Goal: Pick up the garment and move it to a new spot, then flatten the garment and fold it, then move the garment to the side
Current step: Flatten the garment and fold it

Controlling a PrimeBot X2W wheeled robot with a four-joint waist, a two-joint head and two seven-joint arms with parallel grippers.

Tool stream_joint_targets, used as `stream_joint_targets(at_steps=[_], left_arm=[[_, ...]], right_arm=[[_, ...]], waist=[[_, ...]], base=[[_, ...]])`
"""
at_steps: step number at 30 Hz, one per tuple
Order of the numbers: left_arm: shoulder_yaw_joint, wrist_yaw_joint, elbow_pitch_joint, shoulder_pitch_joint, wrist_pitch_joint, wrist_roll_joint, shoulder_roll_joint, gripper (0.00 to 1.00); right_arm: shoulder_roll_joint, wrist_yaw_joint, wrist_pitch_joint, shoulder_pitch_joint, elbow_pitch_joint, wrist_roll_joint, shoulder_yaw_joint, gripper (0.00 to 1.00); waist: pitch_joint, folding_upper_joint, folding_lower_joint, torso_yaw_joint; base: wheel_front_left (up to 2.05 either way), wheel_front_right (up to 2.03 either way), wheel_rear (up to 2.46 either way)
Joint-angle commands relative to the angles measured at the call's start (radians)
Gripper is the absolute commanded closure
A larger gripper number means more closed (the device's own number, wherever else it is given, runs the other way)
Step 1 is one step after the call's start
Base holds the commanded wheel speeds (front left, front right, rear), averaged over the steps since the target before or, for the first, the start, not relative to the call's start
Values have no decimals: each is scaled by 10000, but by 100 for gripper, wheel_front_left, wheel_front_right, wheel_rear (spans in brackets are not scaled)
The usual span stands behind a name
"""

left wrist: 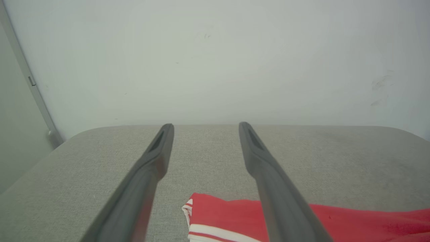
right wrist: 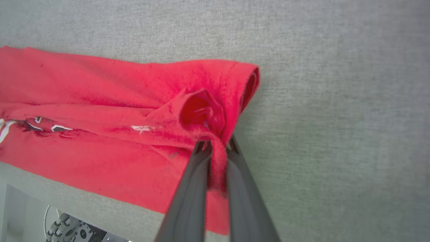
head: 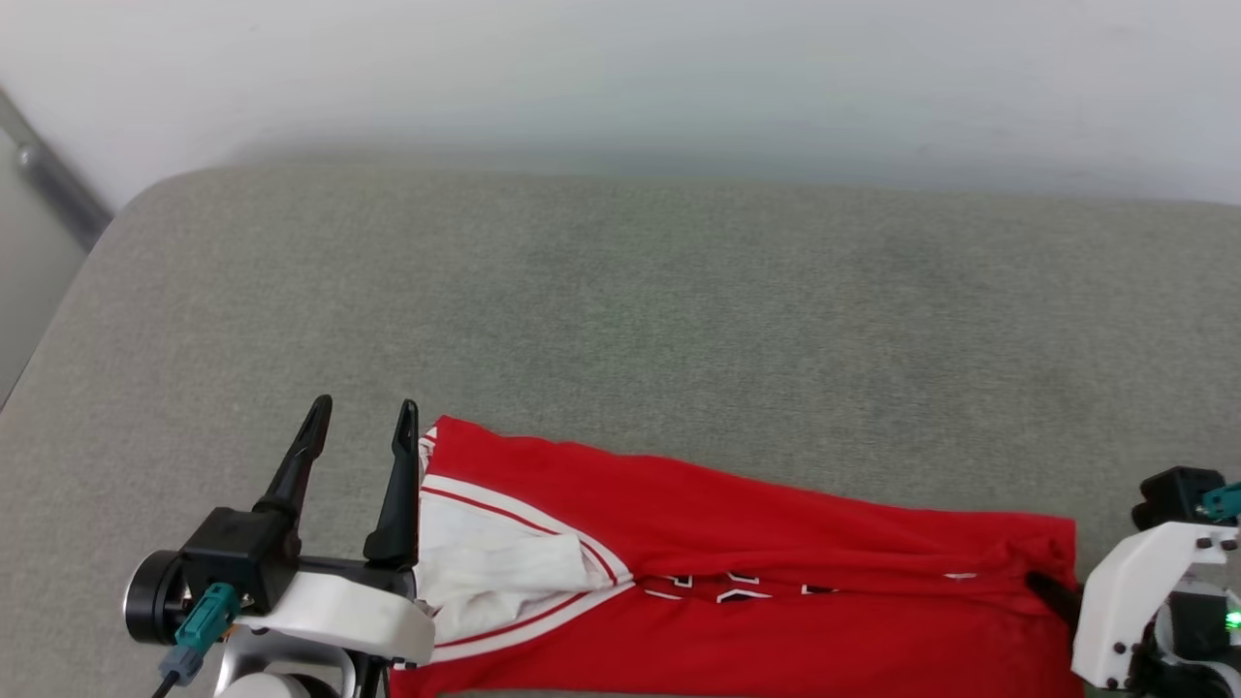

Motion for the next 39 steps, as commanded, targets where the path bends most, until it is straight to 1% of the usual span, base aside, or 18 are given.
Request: stream_joint_targets(at_steps=[1, 5, 10, 12, 14, 17, 20, 23, 25, 27, 30, 36, 39], left_arm=[[-5, 52, -35, 131, -10, 23, 45, 0], [-7, 98, -113, 227, 63, -3, 111, 0], [-32, 148, -170, 337, 114, -34, 131, 0], [-45, 148, -173, 335, 112, -44, 120, 0], [-56, 146, -143, 338, 92, -61, 102, 0], [-105, 127, -103, 346, 68, -77, 55, 0], [-144, 98, -43, 372, 64, -114, 47, 0], [-214, 55, -19, 318, 112, -133, 29, 0], [-256, 23, 0, 271, 150, -152, 35, 0], [-303, -14, 12, 228, 183, -153, 54, 0], [-371, -40, 32, 146, 238, -151, 51, 0], [-454, -109, 67, -30, 297, -147, 31, 0], [-474, -144, 120, -95, 269, -180, -7, 0]], right_arm=[[-107, -7, 2, -104, -50, 7, -83, 100], [-272, -7, 93, -173, -151, -209, -649, 100], [-339, -7, 280, -225, -368, -622, -1909, 100], [-315, -7, 373, -173, -470, -689, -2415, 100], [-71, -7, 567, -163, -518, -538, -2842, 100], [710, -4, 1295, -396, -498, 341, -3403, 100], [1662, -4, 2516, -519, -434, 1760, -3870, 100], [2120, -4, 3652, -674, -392, 2992, -4215, 100], [2285, -4, 4221, -742, -259, 3904, -4337, 100], [2322, -4, 4478, -774, 166, 5024, -4078, 100], [2294, -4, 4247, -823, 648, 6351, -3316, 100], [2299, -4, 3009, -892, 1042, 8098, -1078, 100], [2295, -4, 2095, -1033, 1119, 8561, 102, 100]], waist=[[-137, 0, 0, -157], [-275, 0, 0, -408], [-329, 0, 0, -659], [-343, 0, 0, -724], [-365, 0, 0, -784], [-412, 0, 0, -845], [-493, 0, 0, -872], [-534, 0, 0, -828], [-571, 0, 0, -770], [-589, 0, 0, -700], [-626, 0, 0, -559], [-560, 0, 0, -215], [-495, 0, 0, -58]], base=[[0, 0, 0], [0, 0, 0], [0, 0, 0], [0, 0, 0], [0, 0, 0], [0, 0, 0], [0, 0, 0], [0, 0, 0], [0, 0, 0], [0, 0, 0], [0, 0, 0], [0, 0, 0], [0, 0, 0]])
